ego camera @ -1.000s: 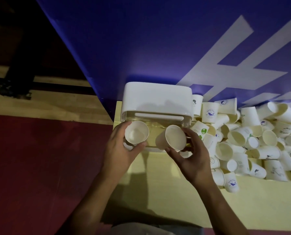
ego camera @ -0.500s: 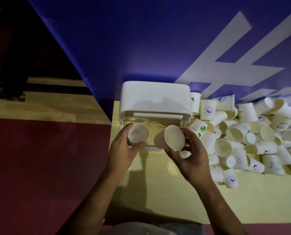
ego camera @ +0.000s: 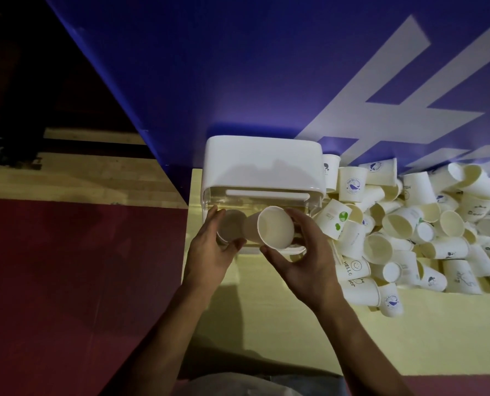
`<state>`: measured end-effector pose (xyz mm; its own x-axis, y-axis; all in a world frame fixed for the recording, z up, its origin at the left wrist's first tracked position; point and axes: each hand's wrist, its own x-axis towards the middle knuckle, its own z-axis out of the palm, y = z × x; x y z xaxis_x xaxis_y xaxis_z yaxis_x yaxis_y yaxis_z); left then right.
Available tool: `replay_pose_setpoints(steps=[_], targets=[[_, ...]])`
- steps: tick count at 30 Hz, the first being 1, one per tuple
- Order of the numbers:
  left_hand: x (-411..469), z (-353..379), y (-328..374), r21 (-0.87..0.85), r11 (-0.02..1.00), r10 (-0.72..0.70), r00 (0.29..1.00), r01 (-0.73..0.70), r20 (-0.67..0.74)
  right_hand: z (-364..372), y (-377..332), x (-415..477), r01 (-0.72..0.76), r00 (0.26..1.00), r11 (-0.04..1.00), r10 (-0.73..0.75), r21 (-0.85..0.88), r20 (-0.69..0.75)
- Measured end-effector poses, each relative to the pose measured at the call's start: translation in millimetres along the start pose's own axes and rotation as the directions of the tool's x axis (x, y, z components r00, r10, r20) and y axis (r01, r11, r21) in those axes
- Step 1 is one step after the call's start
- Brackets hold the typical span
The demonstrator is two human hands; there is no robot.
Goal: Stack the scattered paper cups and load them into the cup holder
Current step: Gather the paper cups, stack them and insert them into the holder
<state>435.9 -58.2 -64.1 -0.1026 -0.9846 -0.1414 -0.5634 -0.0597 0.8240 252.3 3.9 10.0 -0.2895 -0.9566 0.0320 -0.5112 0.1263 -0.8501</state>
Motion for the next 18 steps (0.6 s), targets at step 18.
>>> replay_pose_setpoints(steps=[18], targets=[[-5.4,-24.3,3.2,-0.238,0.969,-0.049,0.998,0.06,0.051,63.4,13.4,21.8,0.18,0.972,0.975,-0.155,-0.133,0.175]])
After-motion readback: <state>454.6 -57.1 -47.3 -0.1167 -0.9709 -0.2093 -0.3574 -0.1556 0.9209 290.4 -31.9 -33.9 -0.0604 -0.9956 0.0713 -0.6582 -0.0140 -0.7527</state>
